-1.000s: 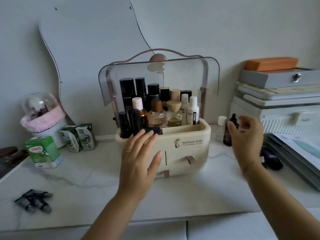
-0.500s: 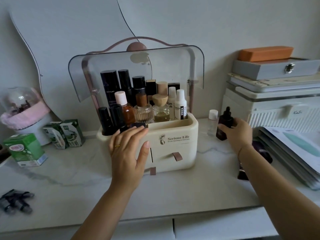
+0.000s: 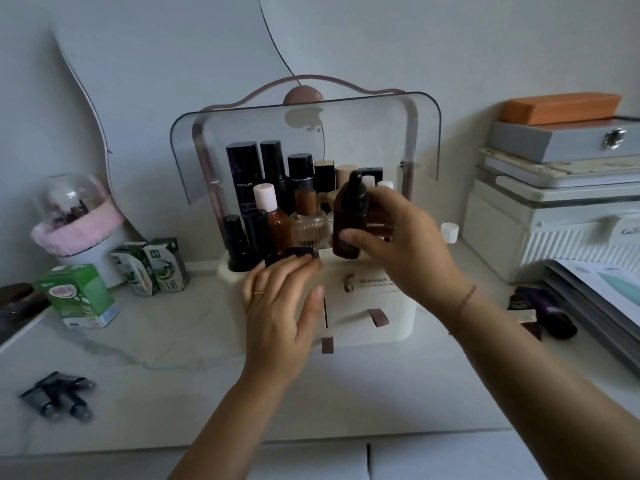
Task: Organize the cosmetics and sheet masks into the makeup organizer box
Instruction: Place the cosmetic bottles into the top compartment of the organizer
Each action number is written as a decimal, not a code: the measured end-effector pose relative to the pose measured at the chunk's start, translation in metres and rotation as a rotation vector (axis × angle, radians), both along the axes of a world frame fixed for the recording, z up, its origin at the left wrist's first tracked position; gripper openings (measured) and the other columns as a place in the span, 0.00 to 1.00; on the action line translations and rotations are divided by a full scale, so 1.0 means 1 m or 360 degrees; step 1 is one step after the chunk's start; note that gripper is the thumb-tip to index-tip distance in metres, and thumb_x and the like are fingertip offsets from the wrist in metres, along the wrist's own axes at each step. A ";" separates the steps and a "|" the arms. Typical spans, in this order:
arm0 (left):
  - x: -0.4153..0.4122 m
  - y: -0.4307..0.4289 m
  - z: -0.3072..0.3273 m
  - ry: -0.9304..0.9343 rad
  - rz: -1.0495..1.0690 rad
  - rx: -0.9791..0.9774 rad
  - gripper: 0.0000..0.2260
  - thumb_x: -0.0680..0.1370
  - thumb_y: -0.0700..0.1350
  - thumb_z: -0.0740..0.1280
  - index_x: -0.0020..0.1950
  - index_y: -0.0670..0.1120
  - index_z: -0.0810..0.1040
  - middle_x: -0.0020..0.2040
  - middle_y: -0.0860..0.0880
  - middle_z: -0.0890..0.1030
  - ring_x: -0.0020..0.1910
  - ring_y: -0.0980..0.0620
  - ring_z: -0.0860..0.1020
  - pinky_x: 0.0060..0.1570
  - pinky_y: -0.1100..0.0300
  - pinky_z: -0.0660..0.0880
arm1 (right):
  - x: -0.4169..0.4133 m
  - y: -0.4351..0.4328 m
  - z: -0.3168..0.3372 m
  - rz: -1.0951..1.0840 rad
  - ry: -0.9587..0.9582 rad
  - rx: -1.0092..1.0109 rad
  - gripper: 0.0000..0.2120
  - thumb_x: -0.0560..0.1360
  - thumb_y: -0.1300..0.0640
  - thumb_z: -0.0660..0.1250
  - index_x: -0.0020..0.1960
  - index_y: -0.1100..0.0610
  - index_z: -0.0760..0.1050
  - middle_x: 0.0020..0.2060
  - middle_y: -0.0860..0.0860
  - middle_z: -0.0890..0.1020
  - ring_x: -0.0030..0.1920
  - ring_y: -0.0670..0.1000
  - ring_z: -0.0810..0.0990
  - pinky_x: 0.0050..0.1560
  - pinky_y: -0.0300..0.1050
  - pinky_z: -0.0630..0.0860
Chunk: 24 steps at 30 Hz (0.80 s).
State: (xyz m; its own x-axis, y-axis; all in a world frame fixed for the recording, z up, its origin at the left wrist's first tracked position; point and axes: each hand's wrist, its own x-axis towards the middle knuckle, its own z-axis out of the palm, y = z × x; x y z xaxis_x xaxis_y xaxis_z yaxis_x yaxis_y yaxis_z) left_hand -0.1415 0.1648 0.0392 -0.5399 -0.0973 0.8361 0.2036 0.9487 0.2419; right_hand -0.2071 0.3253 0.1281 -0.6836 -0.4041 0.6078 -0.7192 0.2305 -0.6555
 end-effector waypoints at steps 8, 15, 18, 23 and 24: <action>-0.002 0.006 -0.003 -0.0028 -0.0023 -0.0026 0.17 0.80 0.51 0.57 0.63 0.46 0.78 0.61 0.51 0.79 0.63 0.54 0.72 0.70 0.55 0.56 | -0.034 -0.002 -0.001 0.0044 -0.0245 0.0421 0.11 0.71 0.52 0.72 0.52 0.49 0.76 0.45 0.45 0.82 0.46 0.46 0.81 0.49 0.43 0.79; -0.003 0.007 -0.003 -0.0023 -0.0027 -0.0041 0.18 0.80 0.51 0.56 0.63 0.46 0.77 0.61 0.51 0.79 0.64 0.54 0.72 0.71 0.55 0.55 | -0.026 0.012 -0.003 -0.0073 -0.0198 0.0395 0.18 0.72 0.54 0.71 0.61 0.53 0.75 0.50 0.45 0.81 0.50 0.43 0.80 0.52 0.34 0.76; -0.004 0.006 -0.004 -0.0019 -0.0028 -0.0045 0.18 0.80 0.51 0.56 0.64 0.47 0.76 0.61 0.52 0.78 0.64 0.55 0.71 0.71 0.55 0.55 | -0.022 0.043 -0.015 -0.0352 0.0016 -0.0065 0.11 0.72 0.52 0.69 0.55 0.49 0.78 0.42 0.41 0.83 0.43 0.38 0.81 0.46 0.28 0.76; -0.007 0.009 -0.006 0.0049 0.0013 -0.0027 0.16 0.79 0.49 0.58 0.62 0.45 0.78 0.60 0.50 0.79 0.63 0.53 0.73 0.70 0.54 0.56 | -0.087 0.095 -0.047 -0.0942 -0.0241 -0.0434 0.15 0.72 0.55 0.70 0.58 0.57 0.76 0.49 0.51 0.81 0.47 0.46 0.79 0.46 0.29 0.73; -0.008 0.010 -0.007 0.0068 0.0026 -0.0015 0.16 0.79 0.49 0.58 0.61 0.45 0.78 0.59 0.50 0.80 0.62 0.52 0.73 0.70 0.54 0.57 | -0.104 0.100 -0.056 -0.0956 -0.0399 -0.0373 0.21 0.72 0.54 0.72 0.62 0.58 0.73 0.53 0.52 0.79 0.50 0.48 0.77 0.50 0.35 0.72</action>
State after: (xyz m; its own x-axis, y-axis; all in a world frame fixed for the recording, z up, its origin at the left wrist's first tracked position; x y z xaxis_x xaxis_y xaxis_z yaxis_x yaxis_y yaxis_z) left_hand -0.1494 0.1749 0.0327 -0.5023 -0.0978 0.8591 0.1980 0.9542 0.2244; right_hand -0.3111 0.4255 0.0718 -0.8792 0.2112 0.4270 -0.3312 0.3732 -0.8666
